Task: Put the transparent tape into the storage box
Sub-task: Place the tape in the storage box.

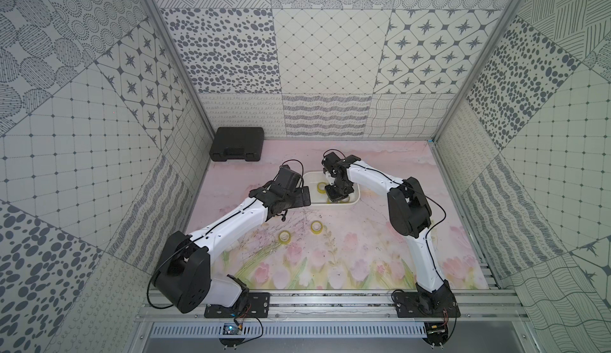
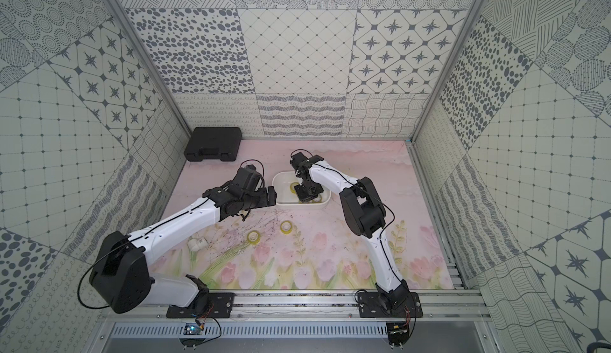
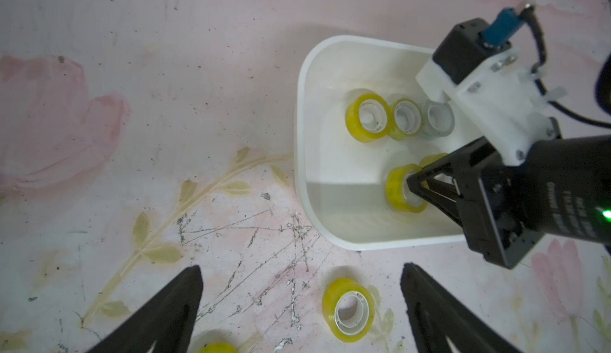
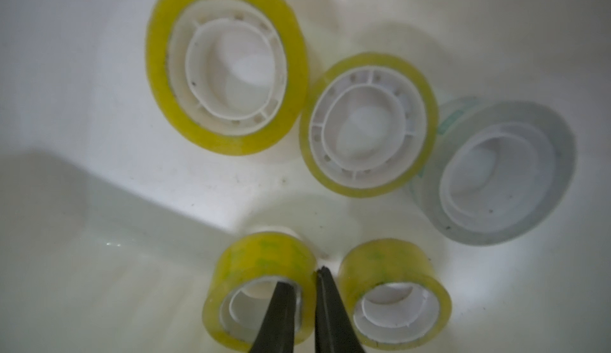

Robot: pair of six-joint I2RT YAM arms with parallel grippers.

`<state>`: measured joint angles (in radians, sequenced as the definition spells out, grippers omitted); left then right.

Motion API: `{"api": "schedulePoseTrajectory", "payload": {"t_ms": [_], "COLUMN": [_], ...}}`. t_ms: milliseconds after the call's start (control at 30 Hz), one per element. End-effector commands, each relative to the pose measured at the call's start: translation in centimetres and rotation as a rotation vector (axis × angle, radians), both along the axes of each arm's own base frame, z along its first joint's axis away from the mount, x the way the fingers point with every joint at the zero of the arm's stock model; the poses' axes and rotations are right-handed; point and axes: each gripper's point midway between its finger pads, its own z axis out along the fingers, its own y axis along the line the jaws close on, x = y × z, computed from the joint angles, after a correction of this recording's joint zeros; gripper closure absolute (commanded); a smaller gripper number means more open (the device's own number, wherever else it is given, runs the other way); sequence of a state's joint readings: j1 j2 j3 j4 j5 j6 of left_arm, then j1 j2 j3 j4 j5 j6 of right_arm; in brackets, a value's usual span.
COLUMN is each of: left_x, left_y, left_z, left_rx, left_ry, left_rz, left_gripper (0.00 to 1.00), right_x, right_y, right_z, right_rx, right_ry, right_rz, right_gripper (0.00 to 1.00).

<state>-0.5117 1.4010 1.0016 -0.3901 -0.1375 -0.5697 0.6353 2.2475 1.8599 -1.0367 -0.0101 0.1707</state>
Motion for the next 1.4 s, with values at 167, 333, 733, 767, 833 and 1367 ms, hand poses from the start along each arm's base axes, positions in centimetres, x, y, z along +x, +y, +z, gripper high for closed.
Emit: {"api": "schedulePoseTrajectory", "payload": {"t_ms": [167,333,733,767,833,1367], "left_x": [-1.5,-2.1,-3.1,-3.2,-3.3,-5.5], "left_y": [-3.0,-3.2,-2.9,-2.8,-2.8,-1.5], "left_z": [3.8,4.7,3.8,3.8,3.5,0.8], "left_rx": [-0.242,-0.264,-0.243,-0.242,-0.240,-0.184], "left_ry": [-0.091,-0.083,-0.043,-0.042,-0.032,0.066], "left_rz": [-0.171,-0.208,-0.223,-0.224,-0.225,-0.210], "left_gripper": [0.01,0.01,0.01,0.01,0.01,0.01], "right_x": [0.5,0.7,0.9,0.9,1.0,3.3], "right_y": [0.8,0.4,-0.1,-0.1,-0.1,2.6], "right_z": [-0.7,-1.2,-1.8,-1.7,-1.3,8.8], "right_rx": [-0.016,-0.046,-0.078,-0.079,-0.072,0.151], "right_ry": [-0.033,-0.045,-0.053,-0.053,-0.062,-0.199], "right_rz": [0.013,0.001,-0.028,-0.028,-0.030,-0.082], "right_gripper": [1.00,1.00,0.92,0.88,0.83,0.56]}}
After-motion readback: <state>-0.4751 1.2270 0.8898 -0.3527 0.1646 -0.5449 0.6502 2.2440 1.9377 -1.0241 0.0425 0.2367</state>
